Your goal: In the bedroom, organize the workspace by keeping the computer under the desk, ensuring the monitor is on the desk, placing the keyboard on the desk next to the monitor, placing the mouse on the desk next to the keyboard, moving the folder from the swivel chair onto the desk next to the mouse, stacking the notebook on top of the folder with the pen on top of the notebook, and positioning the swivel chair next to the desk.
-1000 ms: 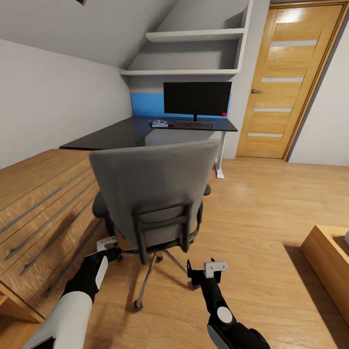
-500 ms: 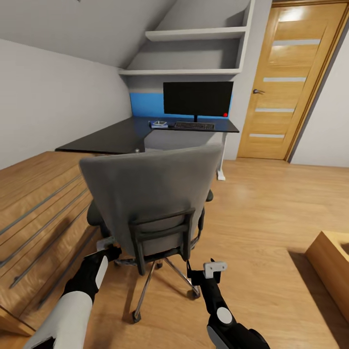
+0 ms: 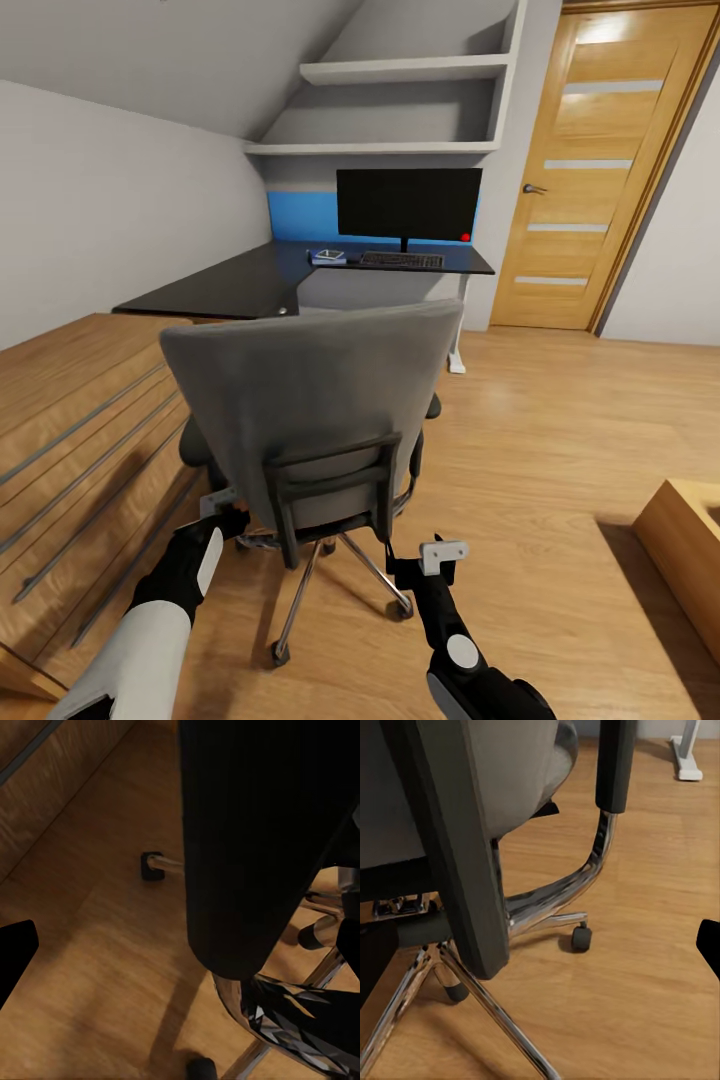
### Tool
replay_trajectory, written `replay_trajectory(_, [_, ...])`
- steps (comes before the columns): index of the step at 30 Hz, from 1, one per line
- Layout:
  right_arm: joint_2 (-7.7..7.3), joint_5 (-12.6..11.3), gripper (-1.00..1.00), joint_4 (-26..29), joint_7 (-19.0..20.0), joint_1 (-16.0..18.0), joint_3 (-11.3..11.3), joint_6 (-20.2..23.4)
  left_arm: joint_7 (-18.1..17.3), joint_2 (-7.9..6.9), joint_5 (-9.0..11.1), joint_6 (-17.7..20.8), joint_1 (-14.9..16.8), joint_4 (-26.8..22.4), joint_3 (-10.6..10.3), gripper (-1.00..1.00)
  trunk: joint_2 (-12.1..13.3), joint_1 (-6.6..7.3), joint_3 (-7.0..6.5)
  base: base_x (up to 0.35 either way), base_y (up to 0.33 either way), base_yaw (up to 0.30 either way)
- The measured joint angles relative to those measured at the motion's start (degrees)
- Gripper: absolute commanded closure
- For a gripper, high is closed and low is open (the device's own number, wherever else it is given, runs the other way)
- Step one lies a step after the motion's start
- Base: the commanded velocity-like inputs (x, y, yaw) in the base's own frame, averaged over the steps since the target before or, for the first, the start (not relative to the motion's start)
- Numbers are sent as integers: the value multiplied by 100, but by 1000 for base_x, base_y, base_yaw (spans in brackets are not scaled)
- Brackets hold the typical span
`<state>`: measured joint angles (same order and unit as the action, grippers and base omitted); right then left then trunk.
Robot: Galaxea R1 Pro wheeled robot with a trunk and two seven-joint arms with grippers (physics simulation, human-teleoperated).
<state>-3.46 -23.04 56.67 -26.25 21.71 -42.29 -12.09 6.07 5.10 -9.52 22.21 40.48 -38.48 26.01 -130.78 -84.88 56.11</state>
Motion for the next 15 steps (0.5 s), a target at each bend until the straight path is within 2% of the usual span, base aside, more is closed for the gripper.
replay_trajectory(6, [8,0,-100,-9,2,0,5,0,-2,0,17,0,0,0,-2,-100,0,-1,0,-221,0,0])
replay_trajectory(15, [10,0,-100,-10,-1,2,1,0,-2,0,13,0,0,1,-2,-100,0,1,0,-32,0,0])
